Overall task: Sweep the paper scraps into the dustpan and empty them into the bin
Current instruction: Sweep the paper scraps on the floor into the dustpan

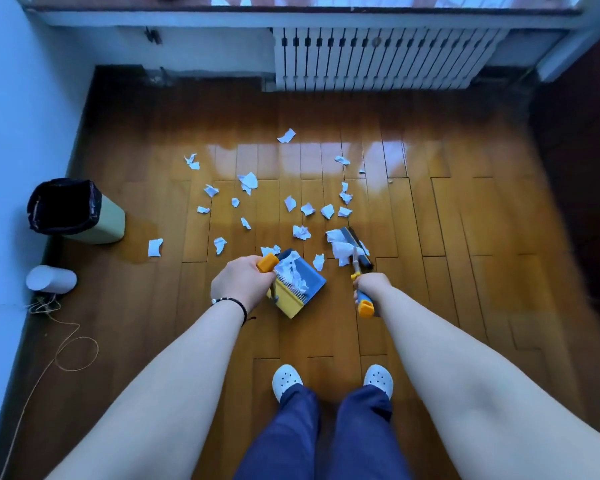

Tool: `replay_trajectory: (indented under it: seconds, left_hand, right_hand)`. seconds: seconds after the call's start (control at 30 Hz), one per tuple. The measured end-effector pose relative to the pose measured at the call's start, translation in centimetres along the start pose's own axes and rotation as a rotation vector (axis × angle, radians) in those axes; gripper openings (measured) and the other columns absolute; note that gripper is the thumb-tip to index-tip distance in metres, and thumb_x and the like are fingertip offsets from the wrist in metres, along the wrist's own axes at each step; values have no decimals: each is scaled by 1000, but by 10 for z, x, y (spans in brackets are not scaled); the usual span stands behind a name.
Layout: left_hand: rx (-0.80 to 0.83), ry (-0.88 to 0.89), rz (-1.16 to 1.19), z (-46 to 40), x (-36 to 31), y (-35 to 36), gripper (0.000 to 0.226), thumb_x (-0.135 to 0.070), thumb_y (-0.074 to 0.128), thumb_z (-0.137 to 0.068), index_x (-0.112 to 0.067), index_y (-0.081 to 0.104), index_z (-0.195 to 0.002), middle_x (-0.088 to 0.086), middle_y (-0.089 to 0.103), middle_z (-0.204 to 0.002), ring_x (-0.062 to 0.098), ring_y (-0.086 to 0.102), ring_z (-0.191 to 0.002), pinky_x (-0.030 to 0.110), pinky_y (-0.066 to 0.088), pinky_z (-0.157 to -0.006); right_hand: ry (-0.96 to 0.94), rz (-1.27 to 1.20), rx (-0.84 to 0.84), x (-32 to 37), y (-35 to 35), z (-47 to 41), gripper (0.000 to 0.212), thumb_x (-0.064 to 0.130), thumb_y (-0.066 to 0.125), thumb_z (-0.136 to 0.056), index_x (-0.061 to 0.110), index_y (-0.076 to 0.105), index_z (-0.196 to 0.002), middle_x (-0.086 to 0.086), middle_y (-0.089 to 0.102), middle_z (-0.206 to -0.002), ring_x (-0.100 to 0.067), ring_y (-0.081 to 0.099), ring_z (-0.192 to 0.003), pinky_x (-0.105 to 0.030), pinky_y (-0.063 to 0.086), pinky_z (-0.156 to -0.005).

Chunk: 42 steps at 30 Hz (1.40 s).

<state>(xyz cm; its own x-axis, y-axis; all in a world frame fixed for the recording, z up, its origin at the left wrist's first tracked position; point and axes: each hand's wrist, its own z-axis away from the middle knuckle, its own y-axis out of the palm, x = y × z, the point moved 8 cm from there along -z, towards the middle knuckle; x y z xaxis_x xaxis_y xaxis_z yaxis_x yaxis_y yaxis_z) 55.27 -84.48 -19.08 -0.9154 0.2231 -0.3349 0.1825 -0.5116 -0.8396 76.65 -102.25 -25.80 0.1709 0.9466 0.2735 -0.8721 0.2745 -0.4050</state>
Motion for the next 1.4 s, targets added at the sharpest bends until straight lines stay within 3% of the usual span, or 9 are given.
replay_trajectory:
  seconds: [0.1,0.17,0.27,0.33,0.43,0.6,0.97,1.3,1.4]
  left_hand:
    - [8,1,-4,-4,-7,4,28,-52,55,-94,-28,67,-100,-6,67,-87,18,61,-78,30,56,-66]
    - [10,-5,-14,-7,-10,4,28,-51,56,-92,-28,68,-100,-5,68,-87,20,62,-78,33,58,-68]
    - [20,-12,-3,-7,-14,3,25,-50,56,-91,-29,68,-98,-5,69,-83,20,63,-76,31,57,-67]
    - [27,-9,13,-6,-14,3,23,-50,56,-91,-31,68,-96,-6,68,-80,19,62,-74,29,55,-64]
    - [35,6,23,-2,-14,2,21,-47,55,-92,-31,68,-94,-7,66,-76,18,61,-71,27,52,-61]
    - [45,-6,49,6,-5,0,22,-49,54,-92,-30,67,-93,-7,66,-78,18,61,-73,28,54,-63]
    - [-11,-94,194,31,7,1,19,-48,56,-92,-32,60,-83,-7,63,-73,16,57,-66,27,50,-61]
    - [-22,-98,176,33,-15,16,15,-52,54,-94,-38,55,-90,-11,62,-75,16,59,-69,26,49,-58]
    - [-26,-121,183,27,-23,22,19,-54,54,-94,-36,57,-89,-11,62,-75,15,59,-69,28,53,-62]
  right_hand:
    - [34,32,45,-16,26,-1,11,10,48,-98,10,51,-87,-4,46,-73,-15,45,-56,-27,45,-49]
    - [89,-44,101,-31,44,6,11,6,49,-95,5,54,-105,-13,53,-72,-20,51,-50,-24,44,-41]
    - [32,26,159,-32,52,25,4,8,53,-94,7,53,-91,-10,53,-72,-18,51,-53,-31,52,-56]
    - [20,91,180,-36,48,32,18,11,54,-95,11,51,-77,-8,51,-72,-16,49,-55,-36,53,-67]
    - [50,43,217,-43,38,48,9,9,53,-96,7,54,-87,-12,53,-73,-19,51,-52,-31,48,-53]
    - [-5,12,193,-44,27,62,11,13,55,-95,6,57,-103,-12,56,-81,-17,54,-53,-27,50,-51]
    - [-49,-87,148,-35,16,65,7,13,55,-95,6,56,-96,-9,55,-73,-16,53,-48,-23,49,-43]
    - [-61,-77,105,-33,13,17,18,4,56,-93,-2,56,-111,-17,57,-79,-23,55,-51,-31,50,-50]
    - [-33,-90,140,-35,8,6,11,1,56,-92,-2,55,-102,-18,56,-76,-24,55,-50,-33,51,-53]
